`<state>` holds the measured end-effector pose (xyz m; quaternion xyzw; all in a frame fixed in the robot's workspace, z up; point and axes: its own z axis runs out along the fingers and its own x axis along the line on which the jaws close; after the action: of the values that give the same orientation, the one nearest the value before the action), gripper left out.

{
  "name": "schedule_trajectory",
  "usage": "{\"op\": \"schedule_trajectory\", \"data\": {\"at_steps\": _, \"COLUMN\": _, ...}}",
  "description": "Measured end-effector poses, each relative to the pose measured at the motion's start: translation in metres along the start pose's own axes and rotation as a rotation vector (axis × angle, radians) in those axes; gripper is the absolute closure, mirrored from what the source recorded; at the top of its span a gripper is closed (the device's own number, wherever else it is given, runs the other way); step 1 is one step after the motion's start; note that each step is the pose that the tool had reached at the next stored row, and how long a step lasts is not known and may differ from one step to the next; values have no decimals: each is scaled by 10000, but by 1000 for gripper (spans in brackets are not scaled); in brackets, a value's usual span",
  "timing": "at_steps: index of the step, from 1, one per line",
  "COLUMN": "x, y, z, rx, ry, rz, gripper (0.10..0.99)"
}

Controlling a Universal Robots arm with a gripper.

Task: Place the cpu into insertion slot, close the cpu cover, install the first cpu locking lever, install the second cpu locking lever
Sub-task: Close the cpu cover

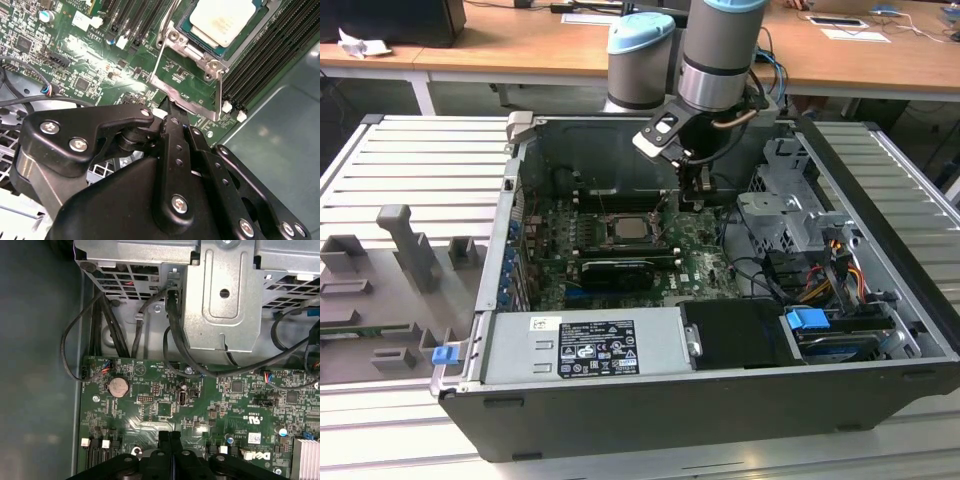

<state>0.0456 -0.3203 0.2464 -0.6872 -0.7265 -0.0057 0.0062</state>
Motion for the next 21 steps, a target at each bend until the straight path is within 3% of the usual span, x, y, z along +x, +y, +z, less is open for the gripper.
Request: {"op": "schedule_trajectory", "data": {"at_steps": 21, "x": 5, "y": -89, "z": 10, "rx": 0, "ry": 3, "rz": 0, "gripper": 980}}
